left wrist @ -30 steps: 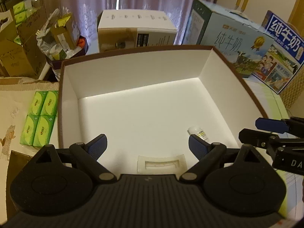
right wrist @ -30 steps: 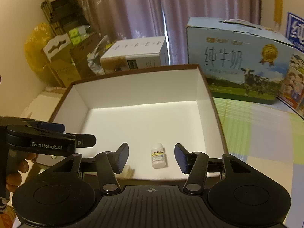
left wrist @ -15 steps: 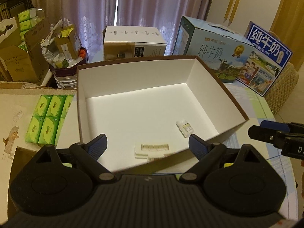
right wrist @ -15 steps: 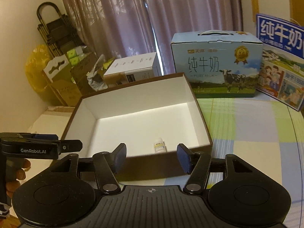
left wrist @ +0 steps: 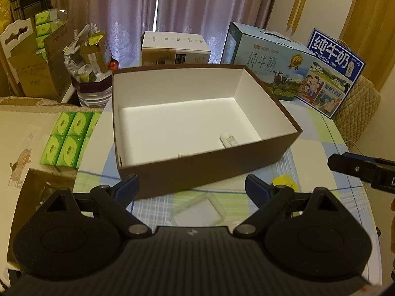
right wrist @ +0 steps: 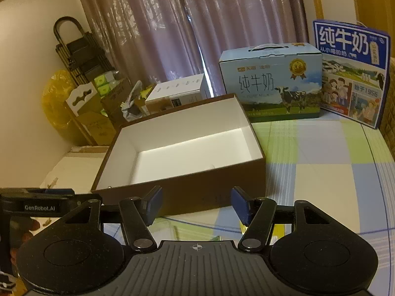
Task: Organize objects
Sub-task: 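Withdraw both tools from the box back toward the remaining items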
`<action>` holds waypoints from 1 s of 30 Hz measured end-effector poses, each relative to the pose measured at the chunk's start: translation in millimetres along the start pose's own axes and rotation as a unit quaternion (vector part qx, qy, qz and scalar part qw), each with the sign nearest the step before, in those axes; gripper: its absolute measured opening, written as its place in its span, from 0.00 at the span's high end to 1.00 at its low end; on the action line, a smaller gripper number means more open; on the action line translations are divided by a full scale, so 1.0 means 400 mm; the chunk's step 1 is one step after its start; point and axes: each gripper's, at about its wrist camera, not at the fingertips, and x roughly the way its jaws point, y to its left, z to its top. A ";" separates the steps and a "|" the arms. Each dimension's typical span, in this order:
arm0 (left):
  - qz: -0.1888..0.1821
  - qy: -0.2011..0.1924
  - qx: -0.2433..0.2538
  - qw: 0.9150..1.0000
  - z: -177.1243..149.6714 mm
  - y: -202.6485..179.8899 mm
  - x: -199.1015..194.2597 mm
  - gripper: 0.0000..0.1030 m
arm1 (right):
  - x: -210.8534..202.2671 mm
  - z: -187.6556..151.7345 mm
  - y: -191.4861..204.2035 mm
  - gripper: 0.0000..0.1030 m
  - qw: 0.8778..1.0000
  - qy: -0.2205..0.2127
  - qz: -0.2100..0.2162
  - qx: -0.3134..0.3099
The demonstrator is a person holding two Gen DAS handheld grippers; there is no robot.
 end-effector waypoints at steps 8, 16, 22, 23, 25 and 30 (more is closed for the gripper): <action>0.012 0.011 0.002 1.000 -0.068 -0.042 -0.026 0.12 | -0.053 -0.042 -0.042 0.43 1.000 0.002 0.003 0.012; 0.014 0.025 0.008 1.000 -0.123 -0.093 -0.035 0.12 | -0.096 -0.089 -0.089 0.43 1.000 0.014 0.004 0.023; 0.022 0.036 0.010 0.999 -0.165 -0.118 -0.031 0.12 | -0.117 -0.141 -0.131 0.43 0.998 0.035 -0.002 0.043; 0.024 0.038 0.011 0.999 -0.171 -0.121 -0.030 0.12 | -0.118 -0.150 -0.138 0.43 0.998 0.039 -0.003 0.047; 0.027 0.042 0.013 0.999 -0.184 -0.123 -0.028 0.12 | -0.120 -0.168 -0.152 0.43 0.997 0.049 -0.004 0.056; 0.029 0.055 0.011 0.998 -0.212 -0.126 -0.019 0.12 | -0.124 -0.209 -0.183 0.43 0.995 0.070 -0.011 0.071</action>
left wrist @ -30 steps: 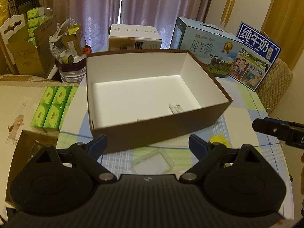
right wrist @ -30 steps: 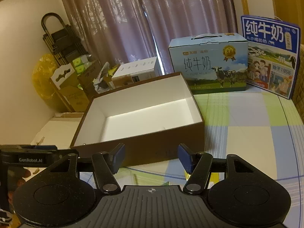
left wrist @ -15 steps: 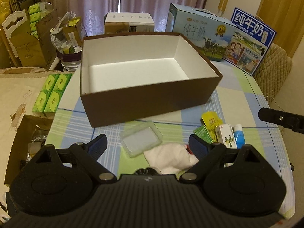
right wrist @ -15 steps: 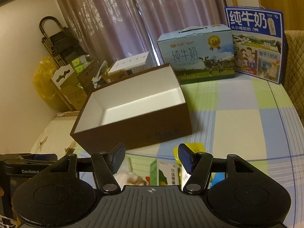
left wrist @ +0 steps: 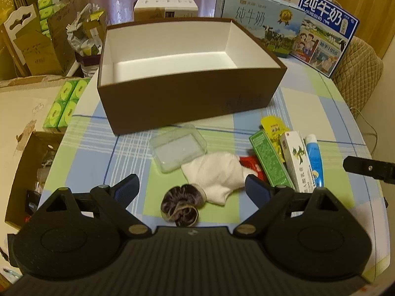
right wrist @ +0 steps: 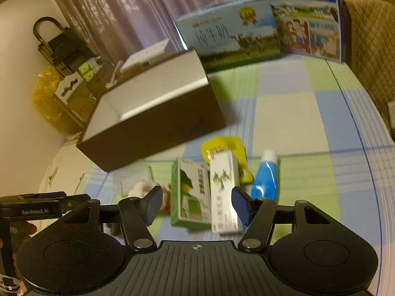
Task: Organize objects
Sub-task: 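Withdraw both tools from the box back toward the remaining items, then grasp the dark scrunchie with the left tool while the right tool grasps the blue tube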
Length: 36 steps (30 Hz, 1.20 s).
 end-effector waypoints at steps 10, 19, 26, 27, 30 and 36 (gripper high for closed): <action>0.000 0.019 0.001 1.000 -0.031 -0.014 0.028 0.12 | 0.015 -0.030 -0.045 0.43 0.999 0.013 -0.028 0.008; 0.009 0.022 -0.003 1.000 -0.048 -0.008 0.053 0.13 | 0.066 -0.036 -0.102 0.43 0.997 0.026 -0.068 0.011; 0.026 0.026 -0.010 0.999 -0.059 0.011 0.078 0.13 | 0.137 -0.030 -0.137 0.43 0.995 0.034 -0.097 -0.001; 0.029 0.026 -0.012 0.999 -0.059 0.015 0.083 0.13 | 0.147 -0.029 -0.142 0.43 0.995 0.034 -0.099 -0.003; 0.036 0.028 -0.017 0.999 -0.060 0.029 0.098 0.13 | 0.184 -0.025 -0.153 0.44 0.993 0.034 -0.110 -0.016; 0.048 0.034 -0.024 0.998 -0.061 0.051 0.121 0.13 | 0.246 -0.016 -0.155 0.49 0.991 0.039 -0.122 -0.043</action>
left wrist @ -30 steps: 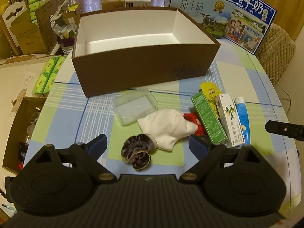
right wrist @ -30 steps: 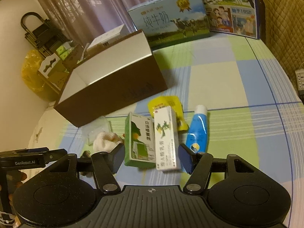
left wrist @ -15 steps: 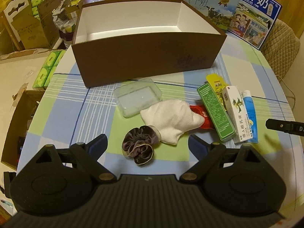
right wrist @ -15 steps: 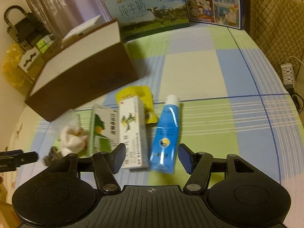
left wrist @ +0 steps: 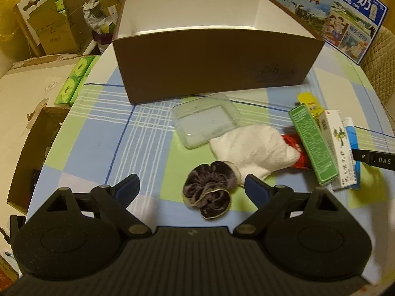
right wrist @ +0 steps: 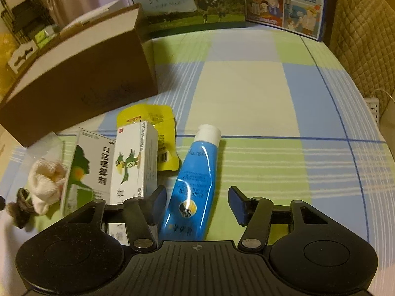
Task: Organize objects
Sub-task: 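Grasp the dark scrunchie with the left tool while the right tool grasps the blue tube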
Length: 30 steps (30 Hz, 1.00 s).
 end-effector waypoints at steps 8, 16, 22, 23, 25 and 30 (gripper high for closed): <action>0.005 0.003 0.000 1.000 0.000 0.009 0.019 0.13 | 0.042 0.014 0.029 0.56 1.000 0.001 -0.018 -0.023; -0.002 0.008 0.013 1.000 -0.004 0.007 0.032 0.13 | 0.048 0.004 0.041 0.62 0.997 0.000 -0.035 -0.073; -0.033 0.003 0.046 0.998 -0.019 0.002 0.029 0.13 | 0.011 -0.039 0.007 0.62 0.996 0.015 -0.014 -0.083; -0.040 0.002 0.052 0.998 -0.022 -0.001 0.029 0.13 | 0.002 -0.049 0.003 0.62 0.996 0.017 -0.012 -0.086; -0.050 0.002 0.065 0.997 -0.027 -0.008 0.031 0.13 | -0.016 -0.068 -0.006 0.62 0.996 0.023 -0.008 -0.088; -0.071 0.004 0.082 0.994 -0.032 -0.021 0.051 0.14 | -0.051 -0.109 -0.013 0.62 0.996 0.028 -0.004 -0.082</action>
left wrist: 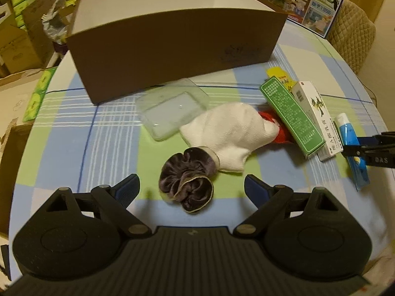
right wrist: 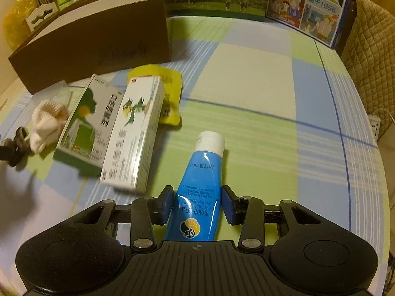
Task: Organize objects
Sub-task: 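Grasp the dark scrunchie with the left tool while the right tool grasps the blue tube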
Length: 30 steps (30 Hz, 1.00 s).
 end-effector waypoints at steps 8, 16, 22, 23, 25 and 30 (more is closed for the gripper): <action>0.009 0.014 0.000 1.000 0.010 0.013 0.055 0.35 | -0.011 -0.009 0.008 0.62 1.000 -0.008 -0.011 0.020; 0.018 0.013 -0.004 1.000 0.000 0.002 0.071 0.68 | -0.011 -0.011 0.012 0.57 1.000 -0.008 -0.012 0.025; 0.026 0.009 -0.022 0.999 -0.007 0.022 0.049 0.79 | -0.007 -0.008 0.016 0.55 0.999 -0.010 -0.017 0.026; 0.027 0.007 -0.024 0.999 -0.008 0.025 0.044 0.79 | -0.005 -0.007 0.016 0.55 0.999 -0.011 -0.019 0.026; 0.030 0.006 -0.028 0.999 -0.011 0.029 0.033 0.79 | -0.002 -0.006 0.018 0.55 0.999 -0.012 -0.023 0.025; 0.035 0.000 -0.034 0.999 -0.006 0.035 0.013 0.79 | 0.004 -0.002 0.034 0.62 0.999 -0.014 -0.037 0.008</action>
